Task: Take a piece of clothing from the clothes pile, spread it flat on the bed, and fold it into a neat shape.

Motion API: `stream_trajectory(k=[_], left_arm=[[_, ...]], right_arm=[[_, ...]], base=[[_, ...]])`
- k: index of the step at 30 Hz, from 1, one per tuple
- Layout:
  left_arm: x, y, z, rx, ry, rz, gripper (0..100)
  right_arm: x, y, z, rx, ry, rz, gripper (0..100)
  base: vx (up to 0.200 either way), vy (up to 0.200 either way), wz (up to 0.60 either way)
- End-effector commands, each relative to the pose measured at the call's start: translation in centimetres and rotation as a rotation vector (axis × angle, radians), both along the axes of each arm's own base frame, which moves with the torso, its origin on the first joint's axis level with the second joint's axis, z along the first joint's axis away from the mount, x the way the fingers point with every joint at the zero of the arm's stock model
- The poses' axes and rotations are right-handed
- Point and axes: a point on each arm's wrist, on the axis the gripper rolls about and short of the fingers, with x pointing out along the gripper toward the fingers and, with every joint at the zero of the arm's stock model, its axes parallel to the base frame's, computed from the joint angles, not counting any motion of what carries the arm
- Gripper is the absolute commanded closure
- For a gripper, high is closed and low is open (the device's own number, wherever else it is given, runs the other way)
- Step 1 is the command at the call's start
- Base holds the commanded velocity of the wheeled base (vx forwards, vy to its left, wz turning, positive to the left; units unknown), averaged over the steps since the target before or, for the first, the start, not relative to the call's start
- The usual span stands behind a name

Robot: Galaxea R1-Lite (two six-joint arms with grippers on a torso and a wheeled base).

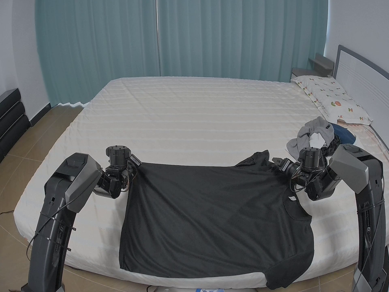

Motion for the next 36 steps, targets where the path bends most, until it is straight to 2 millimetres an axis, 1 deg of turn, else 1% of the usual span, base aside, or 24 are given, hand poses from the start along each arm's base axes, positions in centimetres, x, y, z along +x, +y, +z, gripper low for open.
stream_trajectory(k=[1,8,9,11,15,20,21,24,27,29,31,32,34,36], left_arm=[[-0.2,0.0,0.0,0.000,0.006,0.000,100],[-0.2,0.0,-0.1,0.000,0.009,0.000,100],[-0.2,0.0,-0.1,0.000,0.009,0.000,100],[-0.2,0.0,-0.1,0.000,0.009,0.000,100],[-0.2,0.0,-0.1,0.000,0.009,0.000,100],[-0.2,0.0,-0.1,0.001,0.011,0.000,100],[-0.2,0.0,-0.1,0.001,0.012,0.000,100],[-0.2,0.0,-0.1,0.001,0.012,0.000,100],[-0.3,0.0,-0.2,0.001,0.015,0.000,100],[-0.3,0.0,-0.3,0.001,0.017,0.000,100],[-0.3,0.0,-0.2,0.001,0.017,0.000,100],[-0.3,0.0,-0.2,0.001,0.017,0.000,100],[-0.3,0.0,-0.2,0.001,0.017,0.000,100],[-0.3,0.0,-0.2,0.001,0.017,0.000,100]], right_arm=[[0.2,0.3,0.2,0.003,-0.010,0.013,0],[0.1,-0.2,0.4,0.020,0.012,0.027,0],[0.0,-0.8,0.8,0.030,0.022,0.030,0],[-0.1,-1.2,0.7,0.040,0.035,0.042,0],[0.0,-1.1,-0.2,0.037,0.046,0.039,0],[0.0,-0.5,-0.6,0.028,0.050,0.041,0],[0.1,-0.5,-1.0,0.014,0.048,0.037,0],[0.5,-0.5,-0.8,0.000,0.032,0.025,0],[0.8,-0.3,-1.7,-0.016,0.040,0.014,0],[0.8,-0.3,-1.9,-0.025,0.040,0.017,0],[0.8,-0.3,-2.7,-0.063,0.051,0.018,0],[0.8,-0.3,-2.9,-0.071,0.052,0.016,100],[0.9,-0.2,-3.2,-0.081,0.053,0.007,100],[1.1,-0.1,-3.2,-0.085,0.047,0.000,100]], base=[[0.000,0.000,0.00],[0.000,0.000,0.00],[0.000,0.000,0.00],[0.000,0.000,0.00],[0.000,0.000,0.00],[0.000,0.000,0.00],[0.000,0.000,0.00],[0.000,0.000,0.00],[0.000,0.000,0.00],[0.000,0.000,0.00],[0.000,0.000,0.00],[0.000,0.000,0.00],[0.000,0.000,0.00],[0.000,0.000,0.00]])
